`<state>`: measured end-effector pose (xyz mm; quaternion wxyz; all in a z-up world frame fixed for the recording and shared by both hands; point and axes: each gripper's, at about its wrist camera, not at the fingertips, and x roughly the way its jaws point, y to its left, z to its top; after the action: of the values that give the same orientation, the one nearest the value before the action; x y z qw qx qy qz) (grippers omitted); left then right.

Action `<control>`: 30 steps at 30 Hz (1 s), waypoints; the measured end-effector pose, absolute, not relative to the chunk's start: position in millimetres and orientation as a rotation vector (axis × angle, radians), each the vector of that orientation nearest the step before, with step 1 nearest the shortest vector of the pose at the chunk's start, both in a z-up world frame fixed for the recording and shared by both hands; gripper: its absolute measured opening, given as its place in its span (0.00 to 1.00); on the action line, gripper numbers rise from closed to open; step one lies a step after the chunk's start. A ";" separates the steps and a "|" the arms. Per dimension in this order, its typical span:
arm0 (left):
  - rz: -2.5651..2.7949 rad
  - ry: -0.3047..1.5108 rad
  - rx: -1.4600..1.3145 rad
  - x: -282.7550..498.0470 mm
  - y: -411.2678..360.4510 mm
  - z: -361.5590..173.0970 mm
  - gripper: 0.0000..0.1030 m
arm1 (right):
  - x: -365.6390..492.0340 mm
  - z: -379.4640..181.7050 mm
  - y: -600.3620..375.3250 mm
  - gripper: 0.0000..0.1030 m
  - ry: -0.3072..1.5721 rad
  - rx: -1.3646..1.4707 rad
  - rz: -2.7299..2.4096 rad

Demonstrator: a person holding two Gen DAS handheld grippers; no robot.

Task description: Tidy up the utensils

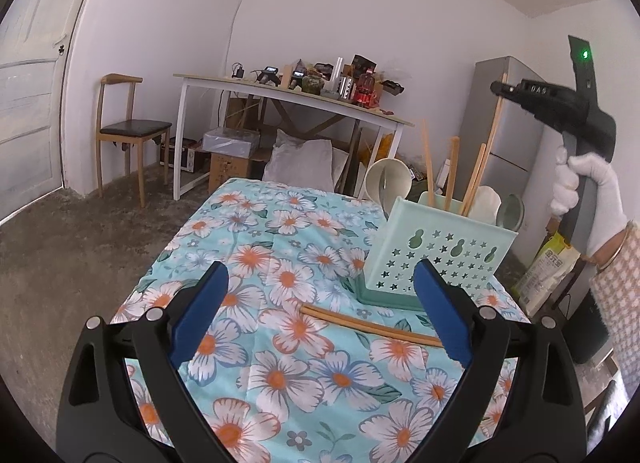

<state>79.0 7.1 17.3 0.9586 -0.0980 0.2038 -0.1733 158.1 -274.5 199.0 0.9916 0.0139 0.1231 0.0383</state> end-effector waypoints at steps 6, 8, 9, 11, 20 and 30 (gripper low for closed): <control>-0.353 0.417 -0.205 78.6 8.9 16.3 0.87 | 162.9 182.6 -270.1 0.07 0.334 0.026 0.104; -0.352 0.414 -0.202 78.4 8.6 16.7 0.87 | 160.8 181.3 -268.6 0.10 0.341 0.022 0.107; -0.353 0.414 -0.202 78.2 8.8 16.6 0.87 | 158.8 181.3 -268.2 0.19 0.342 0.024 0.109; -0.353 0.415 -0.204 78.3 8.7 16.6 0.87 | 154.9 183.5 -269.6 0.29 0.335 0.029 0.108; -0.353 0.416 -0.204 77.7 8.0 16.5 0.87 | 120.0 197.1 -279.3 0.33 0.298 0.074 0.120; -0.356 0.426 -0.208 78.1 7.4 15.3 0.87 | 55.2 194.4 -278.2 0.41 0.280 0.087 0.162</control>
<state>78.1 7.4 15.3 0.9564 -0.1024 0.2101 -0.1753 55.2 -278.2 194.4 0.9860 0.0435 0.1393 0.0804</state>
